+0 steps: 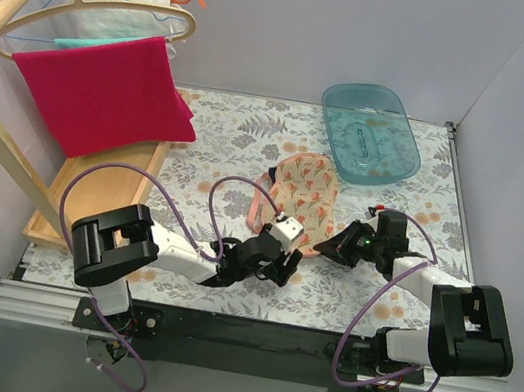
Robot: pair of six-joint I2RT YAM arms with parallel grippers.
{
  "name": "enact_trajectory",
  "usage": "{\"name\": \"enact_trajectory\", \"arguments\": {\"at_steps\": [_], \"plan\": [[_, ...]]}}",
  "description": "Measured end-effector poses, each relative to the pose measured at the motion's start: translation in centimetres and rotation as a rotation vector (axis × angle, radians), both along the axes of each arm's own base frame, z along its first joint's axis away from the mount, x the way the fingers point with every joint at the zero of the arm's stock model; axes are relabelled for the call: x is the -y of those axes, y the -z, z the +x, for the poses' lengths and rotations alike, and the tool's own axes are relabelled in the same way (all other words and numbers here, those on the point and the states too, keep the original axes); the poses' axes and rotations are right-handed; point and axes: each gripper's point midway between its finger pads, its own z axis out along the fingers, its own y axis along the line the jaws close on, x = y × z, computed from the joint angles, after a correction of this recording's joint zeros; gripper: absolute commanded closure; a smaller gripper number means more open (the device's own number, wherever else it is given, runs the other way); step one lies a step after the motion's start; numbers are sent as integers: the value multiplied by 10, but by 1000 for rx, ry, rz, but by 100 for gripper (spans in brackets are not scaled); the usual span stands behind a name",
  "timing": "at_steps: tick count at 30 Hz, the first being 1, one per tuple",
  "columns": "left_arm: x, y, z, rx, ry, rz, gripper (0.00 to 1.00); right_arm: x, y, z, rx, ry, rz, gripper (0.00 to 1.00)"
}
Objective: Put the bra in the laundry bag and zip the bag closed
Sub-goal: Zip the zipper on the laundry bag.
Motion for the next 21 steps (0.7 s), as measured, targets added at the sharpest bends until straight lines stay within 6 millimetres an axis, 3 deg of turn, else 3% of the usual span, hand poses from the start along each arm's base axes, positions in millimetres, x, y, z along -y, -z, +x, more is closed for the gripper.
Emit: {"name": "enact_trajectory", "arguments": {"at_steps": [2,6,8,9,12,21], "plan": [[0,0,0,-11,-9,-10,38,0,0,0,0,0,0,88],[-1,-1,3,-25,-37,-25,66,0,0,0,0,0,0,88],[-3,-1,7,-31,-58,-32,74,0,0,0,0,0,0,88],[-5,-1,11,-31,-68,-33,84,0,0,0,0,1,0,88],[-8,1,19,-31,-92,-29,99,1,0,1,1,5,-3,87],[-11,2,25,-21,-89,-15,100,1,0,2,5,8,-5,88]]}}
